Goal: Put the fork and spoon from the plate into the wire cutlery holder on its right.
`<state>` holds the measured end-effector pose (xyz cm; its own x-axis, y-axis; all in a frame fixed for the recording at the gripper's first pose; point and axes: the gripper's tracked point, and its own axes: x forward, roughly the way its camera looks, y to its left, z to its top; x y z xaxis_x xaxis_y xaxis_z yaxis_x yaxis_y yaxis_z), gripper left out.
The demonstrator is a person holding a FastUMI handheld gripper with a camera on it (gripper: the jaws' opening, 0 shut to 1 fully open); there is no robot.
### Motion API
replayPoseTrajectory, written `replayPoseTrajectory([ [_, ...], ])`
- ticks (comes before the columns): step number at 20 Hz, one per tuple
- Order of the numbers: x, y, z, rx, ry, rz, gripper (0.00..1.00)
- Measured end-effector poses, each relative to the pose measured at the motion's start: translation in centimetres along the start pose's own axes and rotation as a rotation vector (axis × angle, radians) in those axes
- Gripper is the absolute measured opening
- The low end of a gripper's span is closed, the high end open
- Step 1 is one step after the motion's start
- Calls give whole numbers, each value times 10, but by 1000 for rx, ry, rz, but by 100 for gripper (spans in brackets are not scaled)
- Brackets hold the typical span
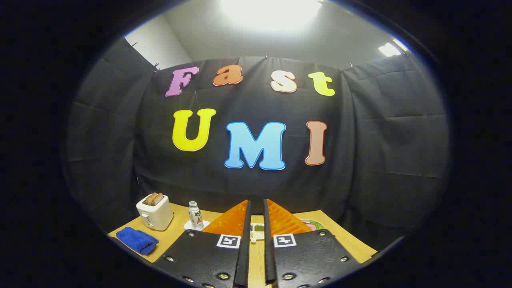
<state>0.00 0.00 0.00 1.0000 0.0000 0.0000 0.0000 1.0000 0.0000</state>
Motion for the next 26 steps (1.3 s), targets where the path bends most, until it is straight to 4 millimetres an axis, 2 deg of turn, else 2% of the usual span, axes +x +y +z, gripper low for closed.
replayPoseTrajectory([
  [14,3,3,-6,35,39,29,18],
  [21,3,16,-30,68,123,78,18],
  [22,5,16,-33,75,133,77,29],
  [26,6,12,-35,90,147,68,30],
])
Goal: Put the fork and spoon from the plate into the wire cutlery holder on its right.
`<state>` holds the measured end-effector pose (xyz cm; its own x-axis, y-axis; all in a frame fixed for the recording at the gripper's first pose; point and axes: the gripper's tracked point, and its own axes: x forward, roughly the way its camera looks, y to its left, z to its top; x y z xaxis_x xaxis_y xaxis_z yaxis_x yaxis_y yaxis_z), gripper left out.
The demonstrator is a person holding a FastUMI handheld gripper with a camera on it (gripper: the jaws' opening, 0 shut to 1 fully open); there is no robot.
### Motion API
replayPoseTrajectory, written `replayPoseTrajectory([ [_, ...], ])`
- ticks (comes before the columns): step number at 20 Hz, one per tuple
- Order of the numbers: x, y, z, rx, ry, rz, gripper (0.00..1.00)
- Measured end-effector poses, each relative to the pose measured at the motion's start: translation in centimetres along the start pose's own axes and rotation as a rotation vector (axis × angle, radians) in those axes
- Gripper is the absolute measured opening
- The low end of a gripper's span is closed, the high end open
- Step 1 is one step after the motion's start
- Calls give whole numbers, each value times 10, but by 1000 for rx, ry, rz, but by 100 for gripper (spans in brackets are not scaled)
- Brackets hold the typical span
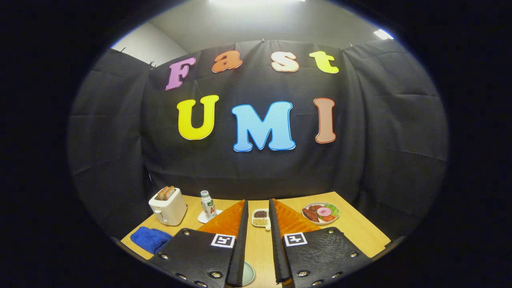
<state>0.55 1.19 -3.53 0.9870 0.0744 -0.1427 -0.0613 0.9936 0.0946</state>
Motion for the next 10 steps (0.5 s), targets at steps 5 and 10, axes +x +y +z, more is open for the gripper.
replayPoseTrajectory([
  [5,2,-2,-6,-9,18,-14,32],
  [10,3,-1,-19,-13,70,-18,32],
])
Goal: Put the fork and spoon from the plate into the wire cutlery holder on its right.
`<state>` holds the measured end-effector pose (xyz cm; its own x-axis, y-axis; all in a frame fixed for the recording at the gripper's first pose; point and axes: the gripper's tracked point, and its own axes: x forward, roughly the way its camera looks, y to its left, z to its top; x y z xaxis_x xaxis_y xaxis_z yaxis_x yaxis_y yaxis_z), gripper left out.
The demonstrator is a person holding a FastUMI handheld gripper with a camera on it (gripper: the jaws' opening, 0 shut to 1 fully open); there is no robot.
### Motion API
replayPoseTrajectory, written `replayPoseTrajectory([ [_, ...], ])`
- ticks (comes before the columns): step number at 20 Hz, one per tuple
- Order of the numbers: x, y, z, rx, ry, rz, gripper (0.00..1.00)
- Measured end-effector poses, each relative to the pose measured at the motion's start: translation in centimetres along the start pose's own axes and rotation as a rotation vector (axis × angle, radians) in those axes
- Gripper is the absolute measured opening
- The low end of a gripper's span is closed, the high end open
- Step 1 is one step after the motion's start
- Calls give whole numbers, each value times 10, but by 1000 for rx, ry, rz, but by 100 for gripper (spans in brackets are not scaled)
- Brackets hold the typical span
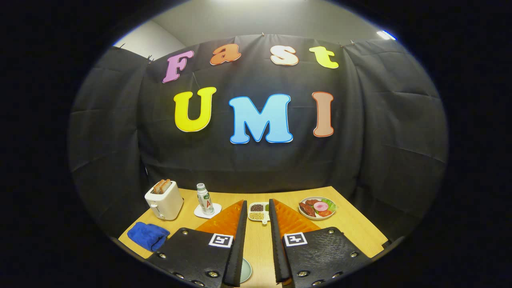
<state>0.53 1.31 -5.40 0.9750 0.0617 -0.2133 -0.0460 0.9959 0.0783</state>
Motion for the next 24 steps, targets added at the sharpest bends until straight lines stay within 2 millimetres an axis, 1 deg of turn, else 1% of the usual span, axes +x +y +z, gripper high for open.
replayPoseTrajectory([
  [2,2,1,-4,3,16,0,32],
  [4,4,3,-20,6,71,7,32],
  [6,9,10,-39,32,134,29,32],
  [8,15,15,-69,43,226,53,32],
  [11,20,28,-132,59,434,98,33],
  [12,20,31,-150,67,493,112,32],
  [13,19,35,-172,67,559,125,33],
  [15,14,45,-209,70,677,151,32],
  [17,5,53,-245,62,785,176,32],
  [21,-10,70,-299,44,930,220,33],
  [24,-14,79,-325,44,1000,231,33],
])
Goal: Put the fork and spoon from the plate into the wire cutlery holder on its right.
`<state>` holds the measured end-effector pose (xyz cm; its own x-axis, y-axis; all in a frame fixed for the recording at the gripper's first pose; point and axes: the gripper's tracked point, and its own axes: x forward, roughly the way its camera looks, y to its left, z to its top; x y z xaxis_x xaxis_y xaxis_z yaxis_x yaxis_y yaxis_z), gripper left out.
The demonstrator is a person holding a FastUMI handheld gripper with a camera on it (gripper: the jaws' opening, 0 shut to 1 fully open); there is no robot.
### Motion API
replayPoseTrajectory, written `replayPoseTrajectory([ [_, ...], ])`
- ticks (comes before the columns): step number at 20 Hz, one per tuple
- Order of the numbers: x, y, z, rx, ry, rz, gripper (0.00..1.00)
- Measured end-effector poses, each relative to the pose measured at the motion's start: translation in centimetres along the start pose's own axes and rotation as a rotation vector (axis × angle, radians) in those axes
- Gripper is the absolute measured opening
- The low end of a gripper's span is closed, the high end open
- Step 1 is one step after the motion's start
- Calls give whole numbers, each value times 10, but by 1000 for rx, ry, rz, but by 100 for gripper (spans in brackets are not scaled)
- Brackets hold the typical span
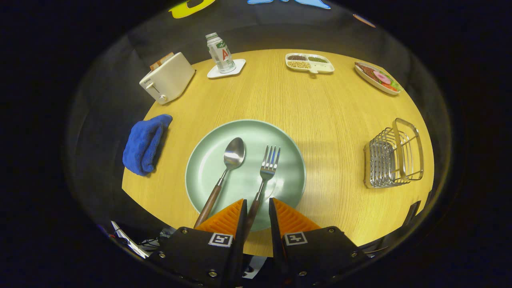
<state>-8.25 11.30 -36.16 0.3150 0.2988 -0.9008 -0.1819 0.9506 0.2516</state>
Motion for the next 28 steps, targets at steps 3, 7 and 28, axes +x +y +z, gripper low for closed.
replayPoseTrajectory([
  [3,14,1,-11,4,41,-4,32],
  [7,24,6,-16,24,80,5,32],
  [28,-25,-1,25,185,-32,151,9],
])
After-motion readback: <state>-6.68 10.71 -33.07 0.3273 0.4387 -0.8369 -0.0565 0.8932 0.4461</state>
